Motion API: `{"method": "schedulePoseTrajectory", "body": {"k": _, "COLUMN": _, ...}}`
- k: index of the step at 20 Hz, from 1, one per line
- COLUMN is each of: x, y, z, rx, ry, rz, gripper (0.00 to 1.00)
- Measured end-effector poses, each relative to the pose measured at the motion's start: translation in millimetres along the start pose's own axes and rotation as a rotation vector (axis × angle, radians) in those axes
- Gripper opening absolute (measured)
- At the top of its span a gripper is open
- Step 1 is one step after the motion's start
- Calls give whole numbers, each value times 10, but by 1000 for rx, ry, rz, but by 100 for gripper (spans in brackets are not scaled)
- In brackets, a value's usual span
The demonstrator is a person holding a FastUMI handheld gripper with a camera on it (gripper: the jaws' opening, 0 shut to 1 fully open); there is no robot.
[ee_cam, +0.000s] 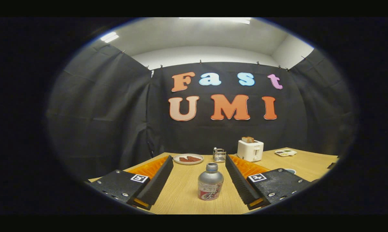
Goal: Take the bottle from table, then pour the juice into the cup, finally place the bottle on the coaster
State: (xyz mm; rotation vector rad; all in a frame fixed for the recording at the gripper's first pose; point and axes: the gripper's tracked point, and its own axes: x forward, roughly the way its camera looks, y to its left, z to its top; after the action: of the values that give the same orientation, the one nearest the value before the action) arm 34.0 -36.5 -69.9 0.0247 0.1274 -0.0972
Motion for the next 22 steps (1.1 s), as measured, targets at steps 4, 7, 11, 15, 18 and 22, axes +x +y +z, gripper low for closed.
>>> {"method": "schedulePoseTrajectory", "body": {"k": 4, "x": 122, "y": -55, "z": -272, "rx": -4, "ry": 34, "rz": -16, "gripper": 97}}
{"method": "schedulePoseTrajectory", "body": {"k": 7, "x": 218, "y": -115, "z": -500, "rx": -30, "ry": 77, "rz": -56, "gripper": 97}}
{"method": "schedulePoseTrajectory", "body": {"k": 11, "x": 331, "y": -126, "z": -774, "rx": -78, "ry": 142, "rz": -64, "gripper": 95}}
{"method": "schedulePoseTrajectory", "body": {"k": 15, "x": 436, "y": -150, "z": -1056, "rx": -50, "ry": 188, "rz": -80, "gripper": 95}}
{"method": "schedulePoseTrajectory", "body": {"k": 18, "x": 485, "y": -184, "z": -1182, "rx": -58, "ry": 209, "rz": -87, "gripper": 94}}
{"method": "schedulePoseTrajectory", "body": {"k": 22, "x": 525, "y": -200, "z": -1324, "rx": -76, "ry": 248, "rz": -94, "gripper": 92}}
